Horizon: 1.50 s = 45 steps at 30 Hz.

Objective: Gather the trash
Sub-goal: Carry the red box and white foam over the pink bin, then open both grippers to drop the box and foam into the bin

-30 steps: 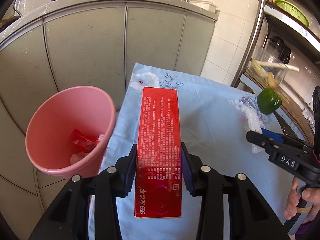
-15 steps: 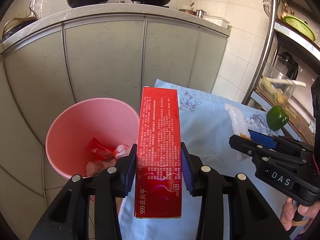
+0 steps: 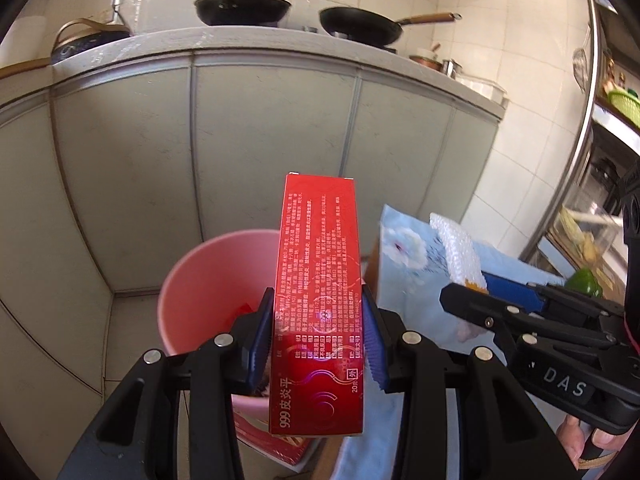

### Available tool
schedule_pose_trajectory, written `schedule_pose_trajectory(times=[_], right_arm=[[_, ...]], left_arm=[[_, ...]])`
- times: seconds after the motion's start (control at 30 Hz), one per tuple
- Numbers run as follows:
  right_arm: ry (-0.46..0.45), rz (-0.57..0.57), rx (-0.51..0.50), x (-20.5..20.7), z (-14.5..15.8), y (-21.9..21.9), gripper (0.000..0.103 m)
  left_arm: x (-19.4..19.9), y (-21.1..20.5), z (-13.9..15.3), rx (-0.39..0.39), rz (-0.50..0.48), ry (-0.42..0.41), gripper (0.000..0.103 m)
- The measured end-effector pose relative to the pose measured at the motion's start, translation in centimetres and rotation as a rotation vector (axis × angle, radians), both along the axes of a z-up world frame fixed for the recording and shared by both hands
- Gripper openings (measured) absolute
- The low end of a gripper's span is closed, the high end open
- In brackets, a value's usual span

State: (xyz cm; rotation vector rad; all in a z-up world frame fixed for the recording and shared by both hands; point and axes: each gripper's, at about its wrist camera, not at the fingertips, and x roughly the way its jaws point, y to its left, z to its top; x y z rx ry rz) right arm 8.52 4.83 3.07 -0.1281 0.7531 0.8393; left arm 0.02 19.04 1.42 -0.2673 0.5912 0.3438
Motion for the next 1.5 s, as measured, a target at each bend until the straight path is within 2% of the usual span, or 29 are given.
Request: schedule_pose_trajectory(times=[0.2, 0.5, 0.6, 0.73, 0.9, 1.13, 1.37, 1.5], right_arm=[[-0.007, 0.082, -0.010, -0.1, -0.3, 3.9, 0.035], [0.069, 0.102, -0.053, 2.0, -3.9, 7.9, 0.035], [0.091, 0.101, -0.049, 2.6, -4.7, 8.4, 0.035], [0.174, 0.101, -0.056, 3.9, -6.2, 8.7, 0.037], [0.211, 0.098, -0.038, 4.7, -6.9, 8.4, 0.046], [0.164, 0.097, -0.031, 4.3, -5.7, 7.6, 0.047], [0.016, 0.067, -0.027, 1.6, -2.9, 3.6, 0.047], [-0.024, 0.040, -0.027, 0.6, -1.9, 1.8, 0.047]], left_arm=[[-0.3, 3.3, -0.5, -0.009, 0.065, 0.003, 0.040], [1.0, 5.5, -4.8, -0.074, 0.091, 0.103, 0.040], [1.4, 6.0, -5.9, -0.085, 0.096, 0.129, 0.040], [1.9, 6.5, -6.7, -0.106, 0.090, 0.149, 0.042], [2.2, 7.1, -7.0, -0.134, 0.092, 0.146, 0.043], [1.6, 6.5, -6.0, -0.113, 0.095, 0.118, 0.044], [0.4, 4.4, -3.8, -0.089, 0.082, 0.057, 0.043], [-0.3, 2.6, -2.4, -0.050, 0.067, 0.036, 0.043]])
